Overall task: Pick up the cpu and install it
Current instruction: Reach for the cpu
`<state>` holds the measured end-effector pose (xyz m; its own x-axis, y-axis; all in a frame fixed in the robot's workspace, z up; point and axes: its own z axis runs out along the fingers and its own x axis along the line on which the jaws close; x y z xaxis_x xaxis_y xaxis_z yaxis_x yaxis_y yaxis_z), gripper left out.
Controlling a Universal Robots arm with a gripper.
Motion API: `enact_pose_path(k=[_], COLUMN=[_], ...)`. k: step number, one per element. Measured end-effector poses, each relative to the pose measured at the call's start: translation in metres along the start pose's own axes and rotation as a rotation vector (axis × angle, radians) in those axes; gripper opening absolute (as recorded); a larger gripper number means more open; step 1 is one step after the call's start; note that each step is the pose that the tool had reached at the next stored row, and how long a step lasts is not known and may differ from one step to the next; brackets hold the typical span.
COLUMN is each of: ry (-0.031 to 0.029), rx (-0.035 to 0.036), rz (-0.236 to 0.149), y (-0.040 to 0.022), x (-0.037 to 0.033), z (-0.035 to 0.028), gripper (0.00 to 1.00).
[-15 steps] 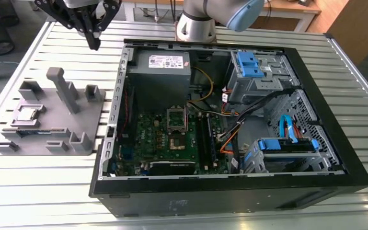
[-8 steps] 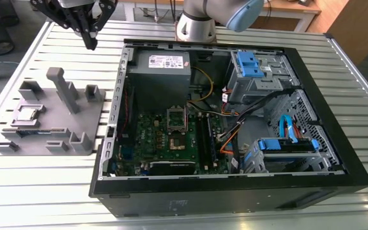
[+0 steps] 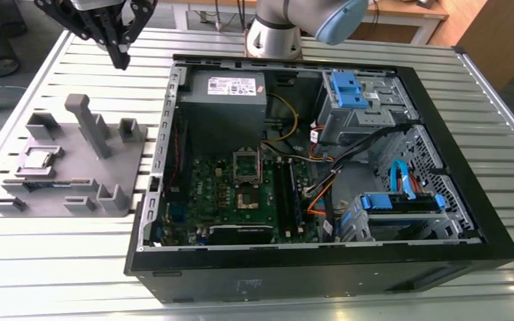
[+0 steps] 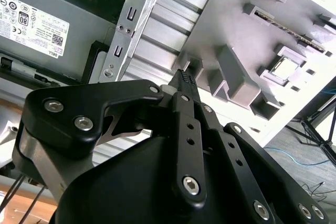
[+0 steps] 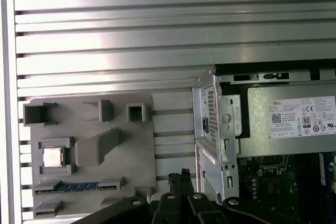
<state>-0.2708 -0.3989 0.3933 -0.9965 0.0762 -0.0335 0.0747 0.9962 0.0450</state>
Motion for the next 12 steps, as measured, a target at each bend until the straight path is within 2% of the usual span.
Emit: enact_pose_path(k=[12], ry=[-0.0006], rx=[0.0000], rz=[0.000], y=[-0.0007], x=[0.0097], z=[-0.0004], gripper=[0.11])
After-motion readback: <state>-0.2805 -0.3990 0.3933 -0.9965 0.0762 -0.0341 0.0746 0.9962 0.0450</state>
